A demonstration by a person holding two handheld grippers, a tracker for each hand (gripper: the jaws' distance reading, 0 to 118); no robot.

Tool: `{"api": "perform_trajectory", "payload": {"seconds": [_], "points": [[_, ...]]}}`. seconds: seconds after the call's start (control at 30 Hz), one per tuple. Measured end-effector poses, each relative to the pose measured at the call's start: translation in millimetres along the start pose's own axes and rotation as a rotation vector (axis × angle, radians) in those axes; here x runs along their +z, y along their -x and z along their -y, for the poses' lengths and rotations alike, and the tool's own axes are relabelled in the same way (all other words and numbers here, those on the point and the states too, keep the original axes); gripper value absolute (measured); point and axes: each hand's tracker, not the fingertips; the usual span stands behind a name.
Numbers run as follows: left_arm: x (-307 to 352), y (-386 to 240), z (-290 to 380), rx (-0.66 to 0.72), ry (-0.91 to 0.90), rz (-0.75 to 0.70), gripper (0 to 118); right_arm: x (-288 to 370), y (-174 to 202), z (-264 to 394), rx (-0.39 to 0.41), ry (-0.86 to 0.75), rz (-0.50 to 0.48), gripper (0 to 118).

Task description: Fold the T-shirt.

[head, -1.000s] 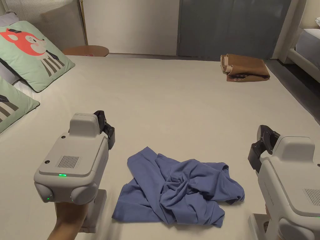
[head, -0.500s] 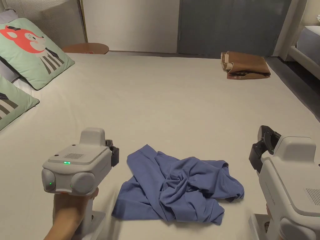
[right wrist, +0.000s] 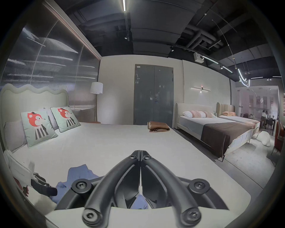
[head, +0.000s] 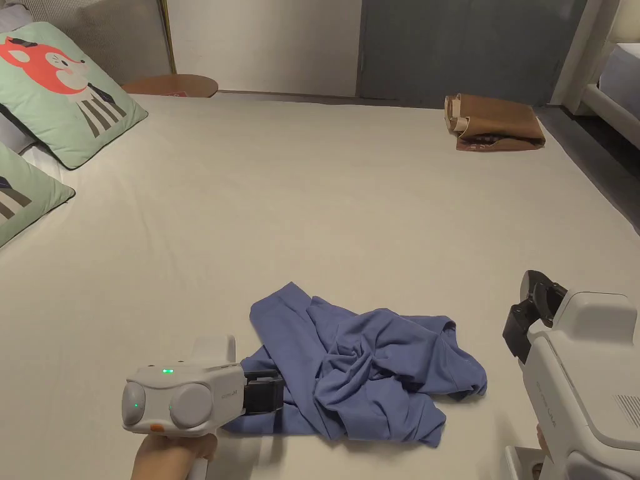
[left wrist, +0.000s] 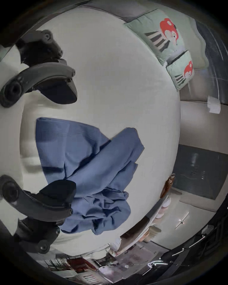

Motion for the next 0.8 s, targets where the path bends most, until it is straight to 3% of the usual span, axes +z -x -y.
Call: {"api": "perform_trajectory", "payload": {"seconds": [0.07, 0.1, 0.17, 0.2, 0.27, 0.33, 0.47, 0.57, 0.6, 0.73, 0.8], "points": [[-6.0, -2.4, 4.9, -0.016, 0.022, -0.004, 96, -0.5, -1.4, 1.7, -0.002, 0.005, 0.001, 0], [-8.7, -4.5, 7.8, -0.024, 0.032, -0.01, 89, -0.9, -2.1, 2.2, -0.004, 0.006, 0.001, 0], [-15.1, -8.9, 16.0, -0.029, 0.044, -0.018, 56, 2.7, -3.6, 0.9, -0.005, 0.01, 0.003, 0], [-18.8, -10.7, 19.3, -0.035, 0.059, -0.024, 45, 3.1, -4.3, 1.1, -0.006, 0.01, 0.003, 0], [-25.6, -16.3, 26.6, -0.047, 0.079, -0.034, 39, 2.5, -5.5, 1.8, -0.006, 0.015, 0.005, 0], [-17.8, -23.5, 30.1, -0.104, 0.017, -0.039, 4, 1.4, -7.1, 2.8, -0.006, 0.021, 0.007, 0], [-10.6, -26.1, 22.0, -0.118, 0.037, 0.102, 4, -10.7, -14.3, 10.7, -0.027, 0.064, 0.028, 1], [4.1, -25.0, 16.1, -0.145, -0.062, 0.079, 4, -32.9, -22.2, 23.7, -0.056, 0.176, 0.025, 10], [8.4, -23.7, 13.6, -0.145, -0.08, 0.094, 4, -42.8, -23.8, 28.0, -0.059, 0.22, 0.017, 15], [19.4, -17.6, 4.1, -0.14, -0.118, 0.153, 4, -103.2, -30.0, 49.4, -0.072, 0.437, -0.044, 85], [20.0, -18.2, 2.1, -0.153, -0.124, 0.159, 4, -132.6, -29.2, 57.6, -0.067, 0.512, -0.06, 105]]}}
